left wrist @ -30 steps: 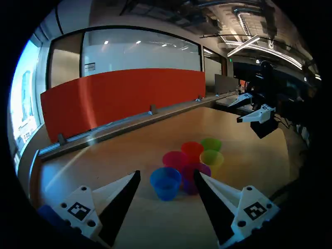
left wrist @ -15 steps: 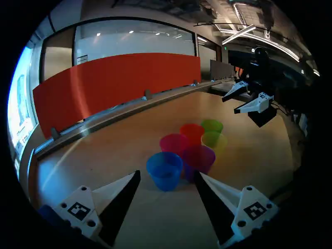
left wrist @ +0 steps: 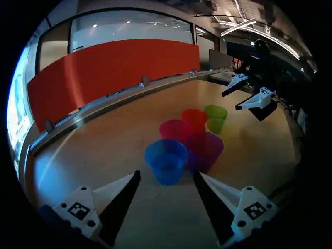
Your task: Pour water
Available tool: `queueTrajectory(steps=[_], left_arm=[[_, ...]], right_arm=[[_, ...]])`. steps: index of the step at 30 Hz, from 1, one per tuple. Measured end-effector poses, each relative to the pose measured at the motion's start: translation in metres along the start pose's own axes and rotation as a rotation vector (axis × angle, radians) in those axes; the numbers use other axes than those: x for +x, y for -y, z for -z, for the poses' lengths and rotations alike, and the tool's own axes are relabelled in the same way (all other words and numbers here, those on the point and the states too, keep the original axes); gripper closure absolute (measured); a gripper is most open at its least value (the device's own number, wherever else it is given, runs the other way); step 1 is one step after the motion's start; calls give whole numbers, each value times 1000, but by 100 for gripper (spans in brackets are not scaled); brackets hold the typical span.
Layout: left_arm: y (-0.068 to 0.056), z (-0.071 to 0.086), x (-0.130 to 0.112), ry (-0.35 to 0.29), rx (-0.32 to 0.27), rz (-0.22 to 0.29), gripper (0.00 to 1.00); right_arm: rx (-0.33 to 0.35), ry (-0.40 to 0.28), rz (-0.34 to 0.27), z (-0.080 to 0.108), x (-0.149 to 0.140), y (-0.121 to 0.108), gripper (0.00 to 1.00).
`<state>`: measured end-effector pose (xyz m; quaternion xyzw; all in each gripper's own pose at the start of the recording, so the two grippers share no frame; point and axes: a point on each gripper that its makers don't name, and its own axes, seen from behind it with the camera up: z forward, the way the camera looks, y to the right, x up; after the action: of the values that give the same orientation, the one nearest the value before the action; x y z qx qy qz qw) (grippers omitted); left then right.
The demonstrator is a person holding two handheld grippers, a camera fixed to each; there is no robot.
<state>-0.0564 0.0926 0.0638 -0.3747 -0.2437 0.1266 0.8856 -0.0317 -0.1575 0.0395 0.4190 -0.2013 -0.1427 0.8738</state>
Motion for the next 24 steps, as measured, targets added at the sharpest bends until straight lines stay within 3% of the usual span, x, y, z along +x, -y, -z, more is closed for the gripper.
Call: queueTrajectory(steps=[14,24], left_arm=[[8,-18,-10,46,-21,-2,6],[8,-30,-14,69,-37,-41,6]], right_arm=[[31,55,30,-21,-23,5,0],[46,88,44,-33,-34,4,0]])
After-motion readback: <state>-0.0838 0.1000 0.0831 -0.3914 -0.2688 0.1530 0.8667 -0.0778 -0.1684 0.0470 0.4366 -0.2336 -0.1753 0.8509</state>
